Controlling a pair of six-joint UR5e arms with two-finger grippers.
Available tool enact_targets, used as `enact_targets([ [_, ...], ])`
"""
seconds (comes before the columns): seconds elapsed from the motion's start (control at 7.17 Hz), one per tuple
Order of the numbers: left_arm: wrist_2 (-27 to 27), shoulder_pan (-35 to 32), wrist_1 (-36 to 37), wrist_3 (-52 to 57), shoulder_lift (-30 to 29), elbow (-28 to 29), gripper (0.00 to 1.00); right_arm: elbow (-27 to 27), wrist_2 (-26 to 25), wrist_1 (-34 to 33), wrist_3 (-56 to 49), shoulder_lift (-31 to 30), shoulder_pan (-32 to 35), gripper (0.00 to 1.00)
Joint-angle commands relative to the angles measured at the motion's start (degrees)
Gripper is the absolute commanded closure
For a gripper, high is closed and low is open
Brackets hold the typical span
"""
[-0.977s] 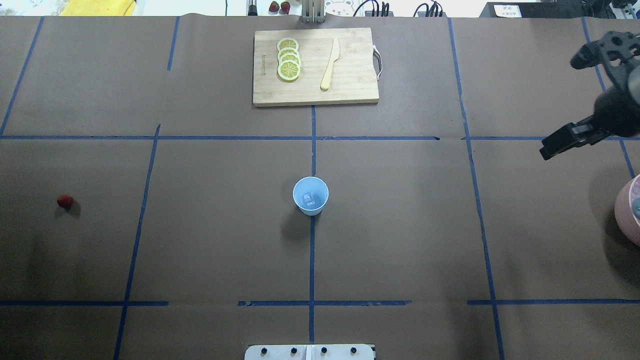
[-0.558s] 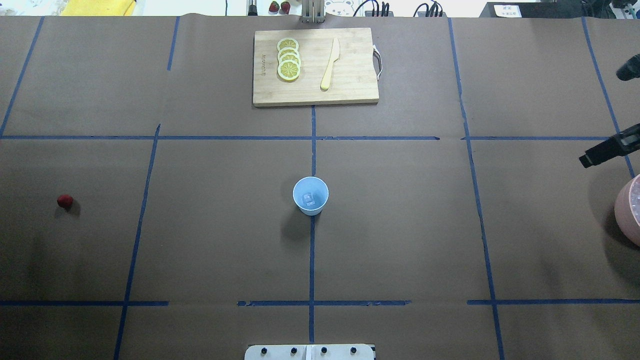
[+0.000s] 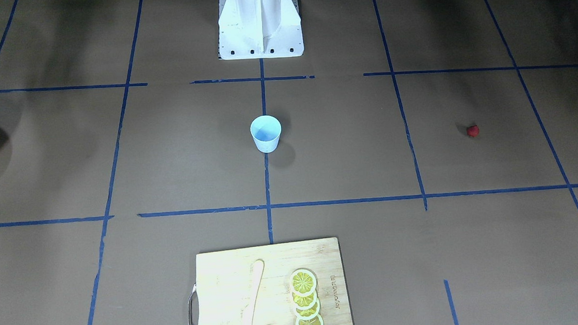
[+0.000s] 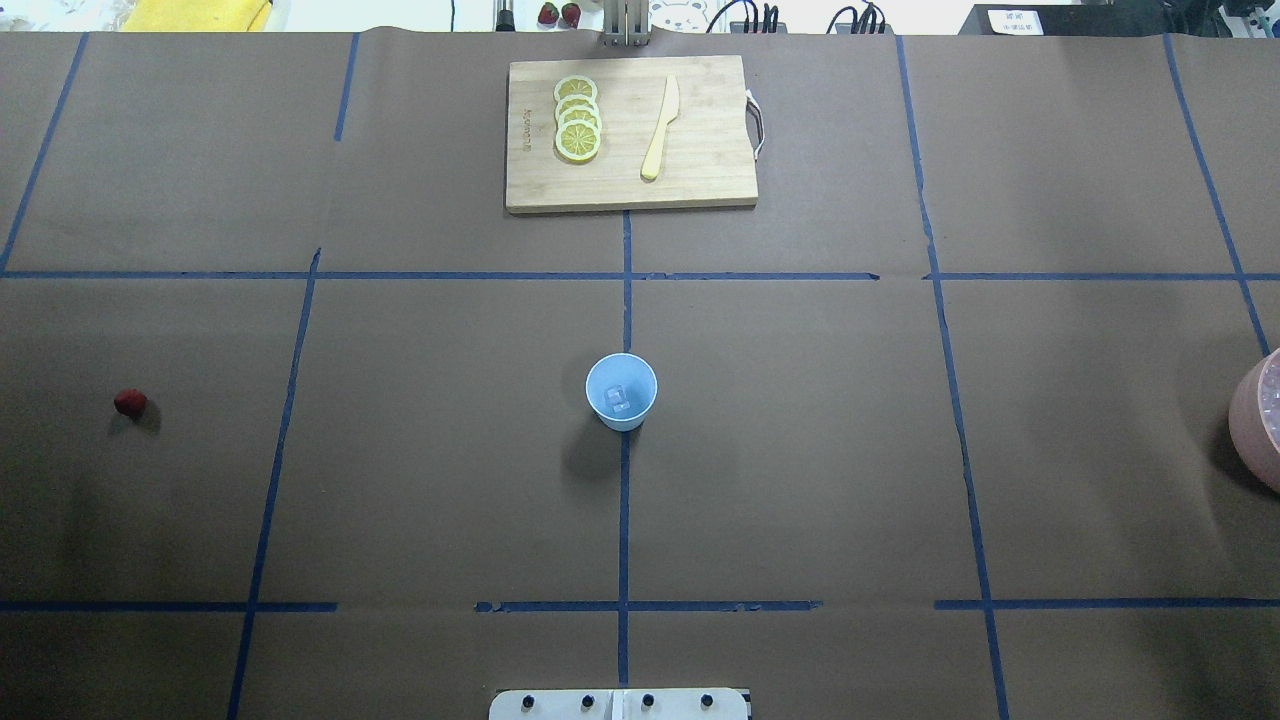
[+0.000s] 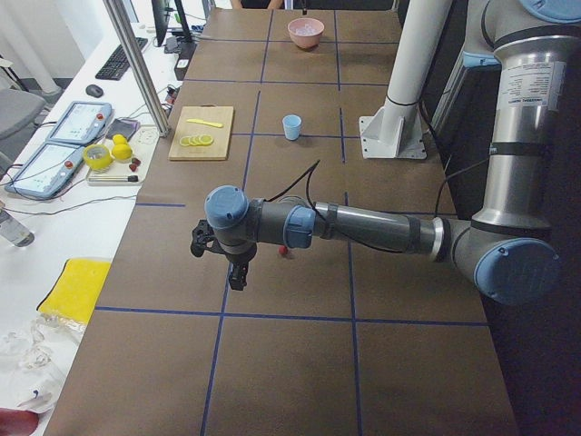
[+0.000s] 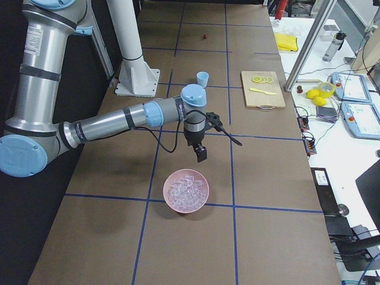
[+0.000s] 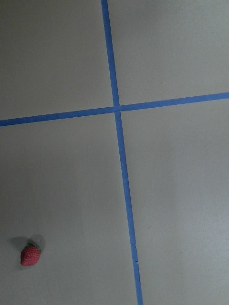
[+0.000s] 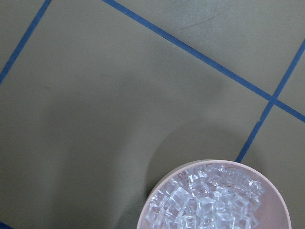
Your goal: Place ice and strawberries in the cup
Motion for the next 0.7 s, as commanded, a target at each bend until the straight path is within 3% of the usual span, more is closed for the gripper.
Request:
enact_targets([
  [0.0, -0.02, 0.02, 0.01, 0.0, 0.04, -0.13, 0.0, -7.25, 0.31, 13.1, 0.18, -3.85, 0.66, 0.01],
  [0.28, -0.02, 0.02, 0.01, 0.0, 0.04, -0.13, 0.0, -8.17, 0.58, 14.91, 4.55, -3.78, 0.58, 0.06],
  [0.42, -0.02, 0.02, 0.01, 0.0, 0.04, -0.13, 0.0, -8.52, 0.84, 14.91, 4.58, -3.78, 0.58, 0.19],
  [0.56, -0.02, 0.02, 0.01, 0.0, 0.04, -0.13, 0.0, -9.04, 0.93, 14.57, 4.49, -3.78, 0.4, 0.23],
])
